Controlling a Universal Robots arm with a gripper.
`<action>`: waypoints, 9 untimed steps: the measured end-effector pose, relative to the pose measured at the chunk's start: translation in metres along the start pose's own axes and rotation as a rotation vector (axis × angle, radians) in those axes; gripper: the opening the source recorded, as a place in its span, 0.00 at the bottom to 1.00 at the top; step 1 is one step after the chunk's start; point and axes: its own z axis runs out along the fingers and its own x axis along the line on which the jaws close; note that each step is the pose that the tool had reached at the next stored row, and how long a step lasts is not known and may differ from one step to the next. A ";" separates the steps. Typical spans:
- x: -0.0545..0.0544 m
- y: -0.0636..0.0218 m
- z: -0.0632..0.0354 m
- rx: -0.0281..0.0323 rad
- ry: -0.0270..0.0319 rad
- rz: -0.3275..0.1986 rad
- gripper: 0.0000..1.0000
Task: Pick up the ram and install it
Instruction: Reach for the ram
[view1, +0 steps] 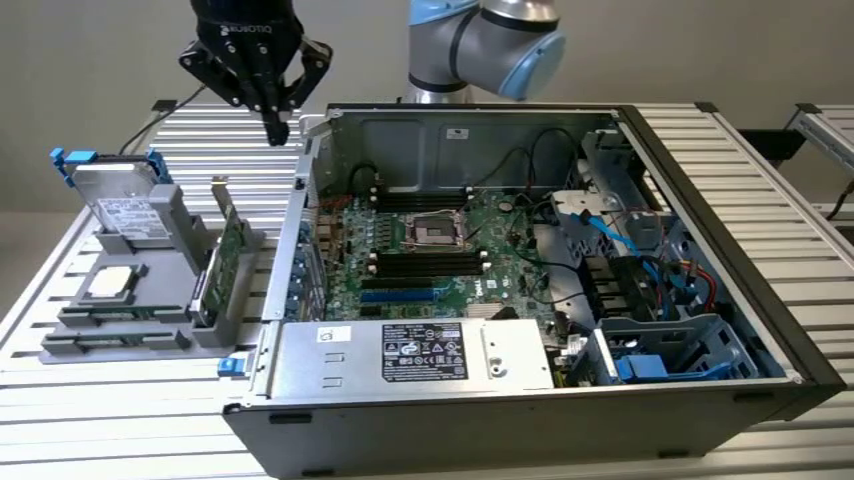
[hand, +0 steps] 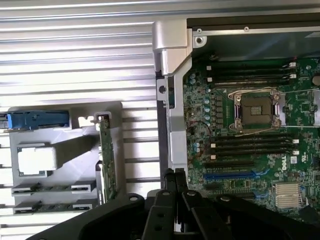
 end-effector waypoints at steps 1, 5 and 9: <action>0.005 -0.0004 -0.0001 0.0001 0.0012 0.000 0.10; 0.023 -0.0016 -0.0002 0.0000 0.0054 0.000 0.10; 0.041 -0.0029 -0.0004 0.0000 0.0098 0.000 0.10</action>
